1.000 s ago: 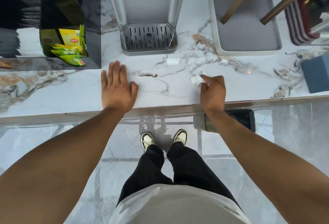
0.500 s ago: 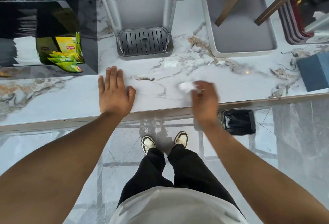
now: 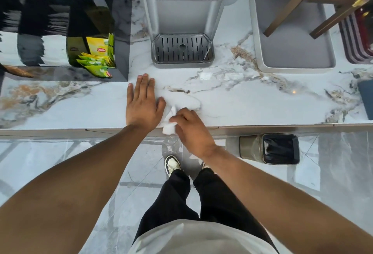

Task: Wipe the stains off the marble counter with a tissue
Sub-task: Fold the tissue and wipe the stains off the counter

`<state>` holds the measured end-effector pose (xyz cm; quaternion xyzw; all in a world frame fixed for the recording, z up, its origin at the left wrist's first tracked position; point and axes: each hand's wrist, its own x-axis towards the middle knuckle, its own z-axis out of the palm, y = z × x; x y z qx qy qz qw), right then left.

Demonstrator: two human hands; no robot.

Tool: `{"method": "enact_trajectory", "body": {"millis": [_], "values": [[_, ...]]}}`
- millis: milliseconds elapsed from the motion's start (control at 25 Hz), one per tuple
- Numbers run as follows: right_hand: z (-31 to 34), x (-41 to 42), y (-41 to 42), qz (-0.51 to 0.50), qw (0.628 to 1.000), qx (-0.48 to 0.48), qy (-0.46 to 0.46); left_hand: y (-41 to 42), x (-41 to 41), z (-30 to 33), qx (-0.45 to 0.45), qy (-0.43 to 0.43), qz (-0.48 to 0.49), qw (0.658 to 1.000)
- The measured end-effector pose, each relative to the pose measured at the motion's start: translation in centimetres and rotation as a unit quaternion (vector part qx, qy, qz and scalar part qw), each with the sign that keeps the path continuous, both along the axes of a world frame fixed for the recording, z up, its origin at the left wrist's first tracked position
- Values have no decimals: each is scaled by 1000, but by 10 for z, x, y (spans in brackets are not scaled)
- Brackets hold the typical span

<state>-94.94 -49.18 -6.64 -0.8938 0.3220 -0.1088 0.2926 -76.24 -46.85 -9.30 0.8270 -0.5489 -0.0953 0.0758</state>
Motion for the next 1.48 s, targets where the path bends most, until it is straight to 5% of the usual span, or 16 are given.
{"method": "enact_trajectory", "body": {"millis": [80,200,280,360,480,640,720,1000,1160,1320,1400,1480], "values": [[3,-14,-25,10,999,16,-32,2,2,1,-13,4,-3,1000],[0,-23,-86,-259,966,3,-3,1,3,1,-14,5,-6,1000],[-9,-10,-111,-340,939,-21,40,2,2,0,-16,2,-6,1000],[-15,19,-109,-282,958,-9,55,2,2,-3,-22,-1,-3,1000],[-17,41,-77,-35,998,-45,27,2,1,-6,-36,-3,-4,999],[-9,-3,-44,222,972,-69,1,3,4,-6,-36,5,-5,999],[-5,-18,-33,257,965,-52,-2,1,2,-5,-39,6,1,999],[1,36,-25,-50,992,4,-116,4,3,-4,-21,-3,-19,1000],[-6,4,-38,-15,996,-63,-57,2,1,-4,-28,0,3,1000],[1,-61,-37,17,999,-25,-18,2,0,-2,-17,0,4,1000],[10,-88,-39,-88,995,41,-36,0,-1,0,-11,1,5,1000],[13,-108,-51,-316,946,44,-60,-1,-1,-1,0,2,7,1000]]}}
